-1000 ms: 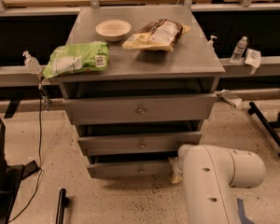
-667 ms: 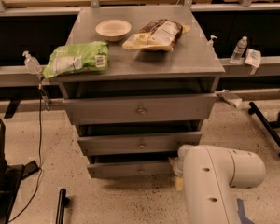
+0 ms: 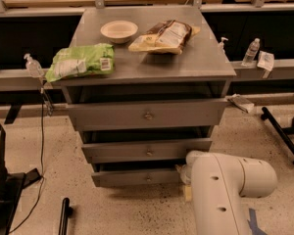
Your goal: Open bottom drawer
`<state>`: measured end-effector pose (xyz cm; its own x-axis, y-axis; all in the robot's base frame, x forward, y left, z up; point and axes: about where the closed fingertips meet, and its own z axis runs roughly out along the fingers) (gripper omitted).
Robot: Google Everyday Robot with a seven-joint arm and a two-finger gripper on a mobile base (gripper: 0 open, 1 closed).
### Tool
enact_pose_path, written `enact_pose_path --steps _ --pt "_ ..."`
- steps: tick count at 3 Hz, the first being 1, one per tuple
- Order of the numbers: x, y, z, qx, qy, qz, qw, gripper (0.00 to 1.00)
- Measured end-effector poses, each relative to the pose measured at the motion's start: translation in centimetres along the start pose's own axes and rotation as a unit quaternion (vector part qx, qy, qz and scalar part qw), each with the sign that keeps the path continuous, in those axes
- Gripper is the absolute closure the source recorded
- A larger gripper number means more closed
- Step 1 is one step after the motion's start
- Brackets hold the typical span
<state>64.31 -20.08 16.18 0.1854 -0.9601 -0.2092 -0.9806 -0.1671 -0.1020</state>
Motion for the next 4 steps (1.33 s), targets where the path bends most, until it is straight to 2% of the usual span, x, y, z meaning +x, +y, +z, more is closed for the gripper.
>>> enact_pose_path --steps 1,2,4 --pt "-0.2 -0.6 -0.2 -0.005 0.000 -0.008 1.0000 0.18" --pt "-0.6 -0.9 -0.7 -0.007 -0.006 -0.017 0.9998 0.48" --pt "-0.9 -0.8 -1.3 -0.010 -0.012 -0.023 0.9996 0.56"
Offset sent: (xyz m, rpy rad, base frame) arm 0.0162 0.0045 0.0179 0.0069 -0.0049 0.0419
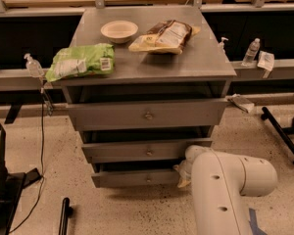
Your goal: Open bottom drawer
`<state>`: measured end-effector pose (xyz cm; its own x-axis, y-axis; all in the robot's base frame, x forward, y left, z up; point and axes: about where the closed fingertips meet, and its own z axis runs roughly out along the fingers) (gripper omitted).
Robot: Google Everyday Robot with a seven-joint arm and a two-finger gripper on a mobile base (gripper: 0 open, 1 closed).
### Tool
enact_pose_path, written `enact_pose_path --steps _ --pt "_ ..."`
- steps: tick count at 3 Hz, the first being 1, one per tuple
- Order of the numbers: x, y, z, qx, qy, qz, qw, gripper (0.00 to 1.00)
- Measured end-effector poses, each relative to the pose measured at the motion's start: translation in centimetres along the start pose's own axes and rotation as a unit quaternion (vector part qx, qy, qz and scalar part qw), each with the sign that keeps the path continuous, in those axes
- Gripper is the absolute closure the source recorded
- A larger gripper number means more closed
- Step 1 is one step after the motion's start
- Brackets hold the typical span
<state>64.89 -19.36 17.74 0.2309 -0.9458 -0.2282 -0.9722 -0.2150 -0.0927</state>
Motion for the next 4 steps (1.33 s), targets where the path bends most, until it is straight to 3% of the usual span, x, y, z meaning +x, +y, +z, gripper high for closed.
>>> enact_pose_path --steps 3,4 --pt "-0.01 0.01 -0.03 0.000 0.000 0.000 1.0000 0.72" --pt "-0.02 0.02 -0.04 0.000 0.000 0.000 1.0000 0.67"
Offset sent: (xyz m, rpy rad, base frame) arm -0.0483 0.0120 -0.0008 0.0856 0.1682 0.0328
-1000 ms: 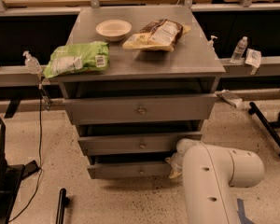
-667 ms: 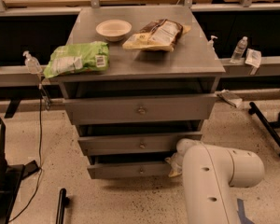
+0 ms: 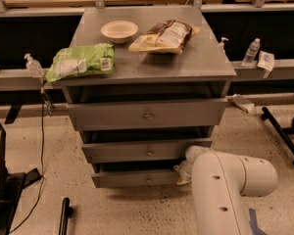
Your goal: Open bottom drawer
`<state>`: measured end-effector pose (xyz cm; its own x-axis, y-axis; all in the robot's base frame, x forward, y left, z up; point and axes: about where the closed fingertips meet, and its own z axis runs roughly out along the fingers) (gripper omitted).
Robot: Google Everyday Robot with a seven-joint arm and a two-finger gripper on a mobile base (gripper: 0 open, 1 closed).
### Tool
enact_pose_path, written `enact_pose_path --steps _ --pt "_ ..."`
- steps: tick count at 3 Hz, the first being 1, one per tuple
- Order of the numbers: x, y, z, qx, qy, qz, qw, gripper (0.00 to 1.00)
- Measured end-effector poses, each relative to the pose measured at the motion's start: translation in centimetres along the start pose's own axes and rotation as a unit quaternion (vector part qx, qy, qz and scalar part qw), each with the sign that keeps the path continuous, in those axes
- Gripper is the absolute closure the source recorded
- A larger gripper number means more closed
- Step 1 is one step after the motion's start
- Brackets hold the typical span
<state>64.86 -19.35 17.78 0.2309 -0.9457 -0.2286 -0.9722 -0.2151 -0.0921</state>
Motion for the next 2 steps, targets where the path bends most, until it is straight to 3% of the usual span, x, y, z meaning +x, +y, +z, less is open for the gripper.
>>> enact_pose_path --steps 1,2 --pt "-0.01 0.00 -0.03 0.000 0.000 0.000 1.0000 0.36" --pt "-0.02 0.00 -0.07 0.000 0.000 0.000 1.0000 0.14"
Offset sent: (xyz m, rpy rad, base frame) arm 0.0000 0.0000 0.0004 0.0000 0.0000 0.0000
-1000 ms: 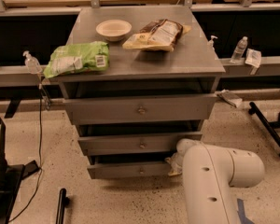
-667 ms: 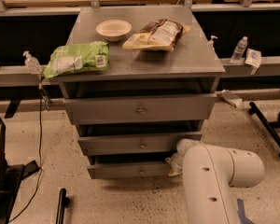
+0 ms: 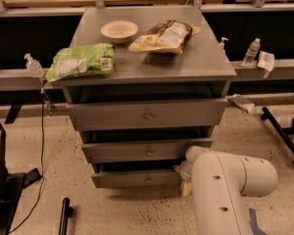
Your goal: Open bottom drawer
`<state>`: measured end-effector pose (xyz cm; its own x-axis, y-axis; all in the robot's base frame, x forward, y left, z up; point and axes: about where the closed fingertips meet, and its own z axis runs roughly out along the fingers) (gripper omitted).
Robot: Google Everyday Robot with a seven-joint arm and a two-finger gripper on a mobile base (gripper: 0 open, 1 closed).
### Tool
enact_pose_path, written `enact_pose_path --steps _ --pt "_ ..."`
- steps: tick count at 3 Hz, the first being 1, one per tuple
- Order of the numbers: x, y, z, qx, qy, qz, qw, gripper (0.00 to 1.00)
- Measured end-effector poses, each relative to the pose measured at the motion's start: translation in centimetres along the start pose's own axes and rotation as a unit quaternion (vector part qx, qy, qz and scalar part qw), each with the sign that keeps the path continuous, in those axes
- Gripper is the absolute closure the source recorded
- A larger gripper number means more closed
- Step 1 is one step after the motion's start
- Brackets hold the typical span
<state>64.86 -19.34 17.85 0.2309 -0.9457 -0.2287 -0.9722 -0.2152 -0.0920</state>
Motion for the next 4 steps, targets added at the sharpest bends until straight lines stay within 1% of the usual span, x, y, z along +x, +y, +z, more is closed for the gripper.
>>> enact_pose_path --steps 1,2,3,4 --pt "-0.1 0.2 0.2 -0.002 -0.001 0.000 1.0000 0.00" --pt "-0.1 0.1 0.1 -0.001 -0.014 -0.001 0.9999 0.00" --pt "0.1 -0.3 -0.7 0.009 -0.036 0.000 0.9993 0.00" --pt "0.2 -0.7 -0.9 0.010 -0.044 0.000 0.9990 0.00"
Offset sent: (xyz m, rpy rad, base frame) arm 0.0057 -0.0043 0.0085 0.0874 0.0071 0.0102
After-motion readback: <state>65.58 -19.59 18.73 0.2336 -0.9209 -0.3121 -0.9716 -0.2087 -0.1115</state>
